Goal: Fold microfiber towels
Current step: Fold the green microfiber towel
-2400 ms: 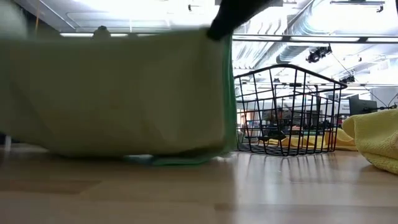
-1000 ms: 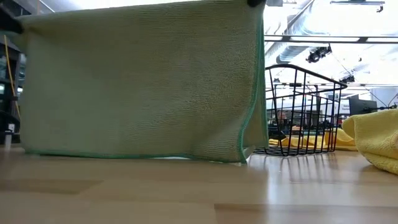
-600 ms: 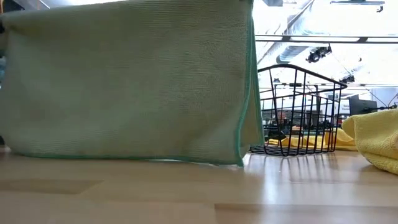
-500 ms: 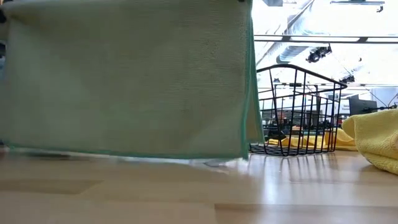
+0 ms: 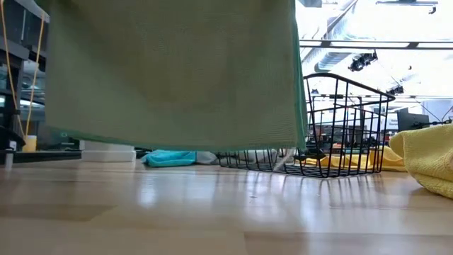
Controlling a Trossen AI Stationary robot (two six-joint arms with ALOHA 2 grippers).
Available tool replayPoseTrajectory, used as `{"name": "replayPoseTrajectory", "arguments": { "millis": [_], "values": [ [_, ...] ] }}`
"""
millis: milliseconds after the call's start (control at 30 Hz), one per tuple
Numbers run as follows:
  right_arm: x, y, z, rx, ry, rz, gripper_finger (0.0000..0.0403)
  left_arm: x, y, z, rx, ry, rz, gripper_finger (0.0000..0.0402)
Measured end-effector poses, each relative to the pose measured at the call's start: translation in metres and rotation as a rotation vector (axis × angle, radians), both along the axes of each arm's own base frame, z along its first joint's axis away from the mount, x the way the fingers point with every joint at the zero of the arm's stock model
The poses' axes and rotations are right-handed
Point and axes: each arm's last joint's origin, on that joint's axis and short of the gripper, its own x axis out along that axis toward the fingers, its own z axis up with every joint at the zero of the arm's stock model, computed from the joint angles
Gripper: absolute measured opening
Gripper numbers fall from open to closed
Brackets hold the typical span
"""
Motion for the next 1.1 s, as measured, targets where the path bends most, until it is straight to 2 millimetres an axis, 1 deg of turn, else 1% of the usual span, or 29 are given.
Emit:
{"name": "replayPoseTrajectory", "arguments": {
  "millis": [133, 267, 333, 400, 467, 567, 633, 733, 833, 967, 1100],
  "values": [
    [0.000, 0.013, -0.017, -0.020, 0.026, 0.007, 0.0000, 0.003, -0.004, -0.018, 0.086, 0.043, -0.007, 0.0000],
    [0.001, 0.030, -0.039, -0.053, 0.067, 0.031, 0.0000, 0.002, -0.019, -0.045, 0.198, 0.051, -0.069, 0.0000],
    [0.001, 0.034, -0.046, -0.055, 0.075, 0.033, 0.0000, 0.003, -0.026, -0.055, 0.242, 0.067, -0.074, 0.0000],
    [0.000, 0.035, -0.045, -0.042, 0.063, 0.023, 0.0000, 0.006, -0.032, -0.059, 0.245, 0.060, -0.062, 0.0000],
    [0.001, 0.033, -0.043, -0.032, 0.054, 0.013, 0.0000, 0.010, -0.033, -0.057, 0.242, 0.046, -0.056, 0.0000],
    [0.002, 0.023, -0.032, -0.014, 0.033, -0.007, 0.0000, 0.018, -0.026, -0.051, 0.219, 0.046, -0.014, 0.0000],
    [0.004, 0.014, -0.025, -0.008, 0.026, -0.021, 0.0000, 0.024, -0.015, -0.042, 0.208, 0.046, 0.022, 0.0000],
    [0.009, -0.001, -0.013, -0.019, 0.032, -0.012, 0.0000, 0.031, 0.010, -0.020, 0.193, 0.019, 0.077, 0.0000],
    [0.011, -0.019, 0.015, -0.017, -0.003, -0.005, 0.0000, 0.036, 0.039, 0.011, 0.188, -0.035, 0.136, 0.0000],
    [0.015, -0.048, 0.054, -0.043, -0.032, 0.009, 0.0000, 0.029, 0.081, 0.061, 0.200, -0.120, 0.232, 0.0000],
    [0.016, -0.094, 0.090, -0.158, -0.038, -0.072, 0.0000, 0.012, 0.124, 0.105, 0.265, -0.172, 0.384, 0.0000]
  ]
}}
